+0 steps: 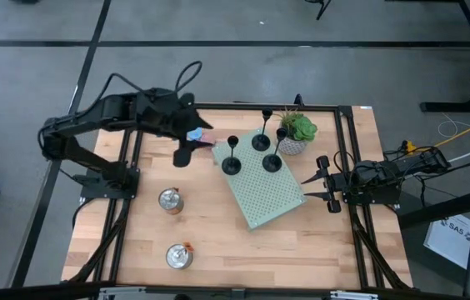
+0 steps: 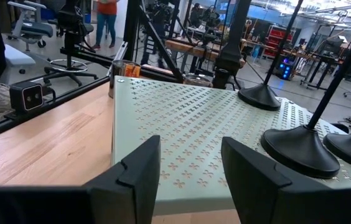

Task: Pick & Place candle stick holders
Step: Put the black candle holder on the shelf aligned with the other candle holders

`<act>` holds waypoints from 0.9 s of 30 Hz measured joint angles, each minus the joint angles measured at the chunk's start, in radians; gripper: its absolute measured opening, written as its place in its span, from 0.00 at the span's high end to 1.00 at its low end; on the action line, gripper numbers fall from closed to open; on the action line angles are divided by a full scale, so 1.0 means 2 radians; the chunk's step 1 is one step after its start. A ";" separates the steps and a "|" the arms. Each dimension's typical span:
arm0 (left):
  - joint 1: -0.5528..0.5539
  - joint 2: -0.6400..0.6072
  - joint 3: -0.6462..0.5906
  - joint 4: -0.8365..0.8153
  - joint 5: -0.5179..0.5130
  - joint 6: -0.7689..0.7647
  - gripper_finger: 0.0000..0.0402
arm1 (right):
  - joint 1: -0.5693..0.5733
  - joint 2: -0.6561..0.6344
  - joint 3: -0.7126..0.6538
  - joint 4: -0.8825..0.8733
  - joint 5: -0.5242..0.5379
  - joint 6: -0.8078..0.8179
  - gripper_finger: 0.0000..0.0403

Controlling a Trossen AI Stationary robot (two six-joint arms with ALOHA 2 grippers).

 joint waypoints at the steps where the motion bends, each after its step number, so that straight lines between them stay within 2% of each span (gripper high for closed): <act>1: 0.000 -0.010 -0.017 0.002 0.000 -0.009 0.44 | 0.000 0.000 0.000 0.000 0.000 0.000 0.57; 9: 0.000 -0.099 -0.169 0.090 -0.003 -0.066 0.46 | 0.000 0.000 0.000 0.000 0.000 0.000 0.57; 14: 0.000 -0.150 -0.242 0.140 -0.004 -0.085 0.46 | 0.000 0.000 0.000 0.000 0.000 0.000 0.57; 20: 0.000 -0.186 -0.301 0.180 -0.004 -0.108 0.47 | 0.000 0.000 0.000 0.000 0.000 0.000 0.57; 27: 0.000 -0.189 -0.343 0.218 -0.004 -0.112 0.46 | 0.000 0.000 0.000 0.000 0.000 0.000 0.57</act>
